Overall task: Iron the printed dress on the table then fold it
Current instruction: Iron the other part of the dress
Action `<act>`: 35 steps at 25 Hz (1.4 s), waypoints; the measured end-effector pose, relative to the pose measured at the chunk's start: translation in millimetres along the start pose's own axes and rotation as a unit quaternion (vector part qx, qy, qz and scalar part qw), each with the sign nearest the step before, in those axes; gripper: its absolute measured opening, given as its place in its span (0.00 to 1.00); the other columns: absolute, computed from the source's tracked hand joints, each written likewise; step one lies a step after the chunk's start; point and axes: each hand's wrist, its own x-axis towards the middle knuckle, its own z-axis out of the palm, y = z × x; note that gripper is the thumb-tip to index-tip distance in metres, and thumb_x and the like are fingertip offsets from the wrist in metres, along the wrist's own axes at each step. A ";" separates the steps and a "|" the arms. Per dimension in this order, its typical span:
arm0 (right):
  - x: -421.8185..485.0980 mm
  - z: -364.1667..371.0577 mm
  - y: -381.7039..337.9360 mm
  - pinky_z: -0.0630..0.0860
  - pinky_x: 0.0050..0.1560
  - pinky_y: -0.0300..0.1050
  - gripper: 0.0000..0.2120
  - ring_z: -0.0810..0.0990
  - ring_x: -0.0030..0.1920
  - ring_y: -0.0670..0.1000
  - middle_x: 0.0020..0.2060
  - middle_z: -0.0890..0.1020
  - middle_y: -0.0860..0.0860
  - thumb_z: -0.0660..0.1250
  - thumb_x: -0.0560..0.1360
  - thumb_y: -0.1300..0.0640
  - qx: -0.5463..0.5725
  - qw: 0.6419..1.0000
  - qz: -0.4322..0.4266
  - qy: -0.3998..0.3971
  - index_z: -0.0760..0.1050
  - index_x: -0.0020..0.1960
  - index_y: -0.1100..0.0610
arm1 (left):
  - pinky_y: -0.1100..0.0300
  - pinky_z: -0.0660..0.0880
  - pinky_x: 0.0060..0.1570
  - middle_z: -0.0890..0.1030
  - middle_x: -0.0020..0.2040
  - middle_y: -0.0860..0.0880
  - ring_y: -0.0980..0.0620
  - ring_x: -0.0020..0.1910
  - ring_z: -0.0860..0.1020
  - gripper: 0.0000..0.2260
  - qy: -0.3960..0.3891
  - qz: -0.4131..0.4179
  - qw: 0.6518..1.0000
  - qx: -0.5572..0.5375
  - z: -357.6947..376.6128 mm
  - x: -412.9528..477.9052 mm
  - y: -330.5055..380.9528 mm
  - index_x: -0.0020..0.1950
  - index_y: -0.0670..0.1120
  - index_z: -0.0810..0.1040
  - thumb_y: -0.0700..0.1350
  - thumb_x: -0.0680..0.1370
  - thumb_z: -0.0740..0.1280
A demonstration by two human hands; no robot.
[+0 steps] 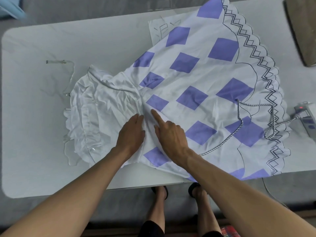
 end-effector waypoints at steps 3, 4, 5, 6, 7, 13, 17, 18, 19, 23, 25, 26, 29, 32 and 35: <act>-4.2 2.4 18.3 0.67 0.34 0.47 0.25 0.80 0.35 0.61 0.38 0.80 0.58 0.58 0.81 0.55 -0.038 0.998 0.012 0.045 0.58 0.77 0.46 | 0.51 0.64 0.70 0.56 0.78 0.40 0.44 0.77 0.55 0.26 -0.027 0.018 0.996 0.079 6.3 1.3 -1.7 0.77 0.40 0.56 0.45 0.81 0.59; -5.3 -1.3 30.1 0.66 0.34 0.46 0.26 0.80 0.36 0.61 0.39 0.80 0.58 0.58 0.81 0.56 -0.044 0.998 0.018 0.047 0.57 0.77 0.47 | 0.51 0.65 0.69 0.55 0.78 0.39 0.43 0.77 0.55 0.25 -0.032 0.013 0.995 0.093 8.0 2.7 -0.3 0.77 0.39 0.57 0.44 0.81 0.59; -6.7 -7.6 42.6 0.65 0.35 0.46 0.25 0.80 0.37 0.61 0.40 0.80 0.58 0.57 0.81 0.56 -0.044 0.997 0.025 0.050 0.57 0.77 0.46 | 0.51 0.66 0.68 0.56 0.78 0.38 0.43 0.77 0.55 0.25 -0.034 0.005 0.994 0.101 9.1 3.5 2.7 0.76 0.38 0.57 0.41 0.81 0.58; -8.0 -15.4 56.1 0.65 0.35 0.46 0.25 0.80 0.38 0.62 0.41 0.81 0.58 0.56 0.82 0.56 -0.040 0.997 0.037 0.052 0.56 0.77 0.46 | 0.51 0.66 0.68 0.55 0.78 0.37 0.42 0.77 0.55 0.24 -0.035 -0.004 0.994 0.105 9.8 3.5 6.5 0.76 0.37 0.56 0.38 0.81 0.56; -8.9 -24.1 69.2 0.65 0.36 0.47 0.25 0.80 0.39 0.62 0.43 0.81 0.59 0.55 0.82 0.54 -0.037 0.997 0.054 0.049 0.55 0.77 0.45 | 0.51 0.66 0.68 0.55 0.78 0.37 0.42 0.77 0.54 0.24 -0.037 -0.014 0.993 0.107 10.0 3.0 10.3 0.76 0.37 0.56 0.36 0.80 0.54; -17.2 -62.3 147.0 0.68 0.39 0.51 0.24 0.79 0.41 0.64 0.44 0.80 0.62 0.54 0.82 0.52 -0.015 0.985 0.158 0.066 0.55 0.77 0.43 | 0.52 0.62 0.70 0.54 0.78 0.38 0.43 0.77 0.55 0.22 -0.040 -0.065 0.991 0.114 0.8 5.5 31.5 0.76 0.36 0.56 0.37 0.81 0.52; -23.9 -79.0 173.0 0.66 0.38 0.49 0.24 0.79 0.42 0.63 0.43 0.81 0.62 0.55 0.81 0.53 0.012 0.977 0.190 0.093 0.57 0.76 0.45 | 0.52 0.63 0.68 0.61 0.75 0.37 0.41 0.72 0.64 0.24 0.035 -0.089 0.993 0.064 0.6 5.4 50.2 0.74 0.36 0.60 0.36 0.78 0.59; -24.4 -81.3 172.9 0.67 0.39 0.49 0.24 0.79 0.43 0.63 0.43 0.81 0.62 0.56 0.81 0.53 0.023 0.978 0.186 0.093 0.57 0.76 0.45 | 0.51 0.61 0.70 0.57 0.77 0.36 0.40 0.74 0.61 0.26 0.044 -0.053 0.995 0.069 3.9 6.3 56.8 0.75 0.37 0.59 0.37 0.78 0.61; -23.9 -81.9 168.9 0.69 0.41 0.50 0.24 0.79 0.44 0.64 0.44 0.81 0.63 0.56 0.81 0.53 0.030 0.980 0.174 0.088 0.57 0.77 0.45 | 0.51 0.59 0.71 0.54 0.78 0.36 0.40 0.75 0.58 0.28 0.037 -0.013 0.997 0.071 7.7 8.8 64.1 0.76 0.39 0.58 0.39 0.77 0.63; -22.1 -65.8 127.2 0.70 0.43 0.53 0.25 0.79 0.44 0.64 0.44 0.80 0.62 0.55 0.82 0.51 0.032 0.994 0.101 0.032 0.53 0.77 0.44 | 0.52 0.55 0.73 0.49 0.79 0.38 0.41 0.78 0.51 0.34 -0.012 0.027 0.997 0.068 18.8 19.8 94.2 0.78 0.41 0.51 0.47 0.78 0.65; -23.5 -52.0 104.0 0.67 0.40 0.50 0.26 0.79 0.44 0.62 0.45 0.80 0.59 0.54 0.82 0.51 0.022 0.998 0.066 0.006 0.52 0.77 0.43 | 0.51 0.53 0.74 0.47 0.79 0.38 0.40 0.78 0.49 0.36 -0.025 0.009 0.997 0.077 20.2 21.9 96.9 0.79 0.39 0.48 0.48 0.79 0.65; -24.5 -46.8 95.3 0.65 0.39 0.47 0.26 0.79 0.45 0.61 0.45 0.80 0.58 0.54 0.82 0.51 0.018 0.998 0.056 -0.001 0.51 0.77 0.43 | 0.51 0.53 0.74 0.46 0.79 0.38 0.40 0.78 0.48 0.37 -0.035 0.001 0.996 0.076 19.9 22.0 94.3 0.78 0.39 0.47 0.48 0.78 0.65; -23.6 -37.7 92.8 0.64 0.38 0.46 0.26 0.79 0.43 0.59 0.46 0.80 0.57 0.54 0.82 0.51 -0.004 0.998 0.056 0.007 0.51 0.77 0.43 | 0.50 0.54 0.74 0.43 0.78 0.36 0.39 0.78 0.46 0.41 -0.072 0.004 0.993 0.096 19.2 22.4 84.5 0.78 0.37 0.44 0.51 0.78 0.66; -20.8 -43.5 114.9 0.66 0.37 0.48 0.25 0.79 0.42 0.62 0.45 0.80 0.58 0.53 0.82 0.52 -0.037 0.995 0.085 0.026 0.51 0.77 0.42 | 0.50 0.54 0.74 0.42 0.78 0.34 0.38 0.78 0.45 0.41 -0.087 0.004 0.989 0.122 20.1 23.3 85.6 0.78 0.36 0.43 0.50 0.78 0.66; -22.5 -60.1 146.8 0.64 0.37 0.48 0.25 0.79 0.43 0.63 0.45 0.80 0.60 0.53 0.82 0.53 -0.043 0.991 0.117 0.041 0.53 0.77 0.43 | 0.49 0.53 0.74 0.43 0.78 0.34 0.38 0.78 0.46 0.37 -0.079 -0.010 0.987 0.140 21.5 25.5 90.0 0.78 0.36 0.44 0.48 0.80 0.64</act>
